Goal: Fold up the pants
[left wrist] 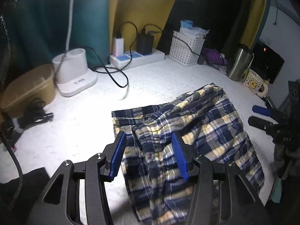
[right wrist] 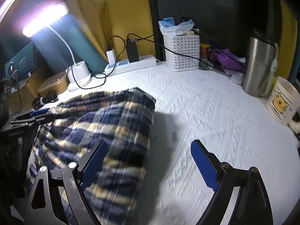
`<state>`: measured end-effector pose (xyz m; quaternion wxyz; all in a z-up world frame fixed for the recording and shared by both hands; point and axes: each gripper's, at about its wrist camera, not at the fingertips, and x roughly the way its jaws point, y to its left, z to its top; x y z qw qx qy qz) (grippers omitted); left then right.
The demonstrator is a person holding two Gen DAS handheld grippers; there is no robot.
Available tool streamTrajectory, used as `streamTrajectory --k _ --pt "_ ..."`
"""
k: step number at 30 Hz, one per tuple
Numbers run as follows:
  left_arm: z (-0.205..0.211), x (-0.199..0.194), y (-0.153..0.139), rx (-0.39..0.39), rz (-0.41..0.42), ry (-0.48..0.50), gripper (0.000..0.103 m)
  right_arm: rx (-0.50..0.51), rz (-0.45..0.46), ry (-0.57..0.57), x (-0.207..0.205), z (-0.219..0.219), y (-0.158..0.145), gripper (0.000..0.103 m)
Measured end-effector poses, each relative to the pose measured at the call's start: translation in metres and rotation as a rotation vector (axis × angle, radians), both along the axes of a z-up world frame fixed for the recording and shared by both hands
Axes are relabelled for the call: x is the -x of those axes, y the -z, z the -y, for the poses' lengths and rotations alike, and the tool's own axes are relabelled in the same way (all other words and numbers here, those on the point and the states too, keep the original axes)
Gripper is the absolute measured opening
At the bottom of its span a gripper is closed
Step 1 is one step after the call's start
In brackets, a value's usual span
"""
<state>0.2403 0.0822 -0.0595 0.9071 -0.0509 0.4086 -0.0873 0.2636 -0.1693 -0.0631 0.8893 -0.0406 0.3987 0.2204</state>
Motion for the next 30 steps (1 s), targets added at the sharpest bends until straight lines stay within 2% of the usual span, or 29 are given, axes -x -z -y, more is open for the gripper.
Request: streamTrajectory --k 1,3,7,9,12,16,19,21,30 --pt "0.000 -0.004 0.002 -0.002 -0.005 0.003 0.050 -0.003 -0.003 -0.004 -0.006 -0.002 0.001 0.091" --pt "0.000 -0.009 0.004 -0.002 -0.010 0.013 0.050 -0.016 -0.015 -0.014 -0.016 -0.004 0.004 0.082" --pt "0.002 -0.018 0.005 -0.016 0.006 0.036 0.050 -0.036 -0.050 -0.016 -0.039 -0.010 0.013 0.080" --pt "0.005 -0.021 0.006 -0.039 0.017 0.053 0.046 -0.050 -0.066 -0.032 -0.047 -0.014 0.018 0.069" --pt "0.007 -0.028 0.012 -0.058 -0.001 0.065 0.039 -0.044 -0.093 -0.041 -0.060 -0.021 0.030 0.059" --pt "0.002 -0.039 0.022 -0.061 -0.026 0.044 0.036 -0.019 -0.112 -0.041 -0.072 -0.030 0.043 0.058" --pt "-0.001 -0.041 0.028 -0.103 -0.015 0.033 0.036 0.011 -0.098 -0.041 -0.076 -0.036 0.048 0.058" --pt "-0.005 -0.042 0.033 -0.093 -0.025 0.027 0.036 0.031 -0.084 -0.043 -0.076 -0.040 0.049 0.058" --pt "-0.010 -0.043 0.027 -0.101 -0.014 0.005 0.037 0.047 -0.064 0.025 -0.077 -0.032 0.047 0.058"
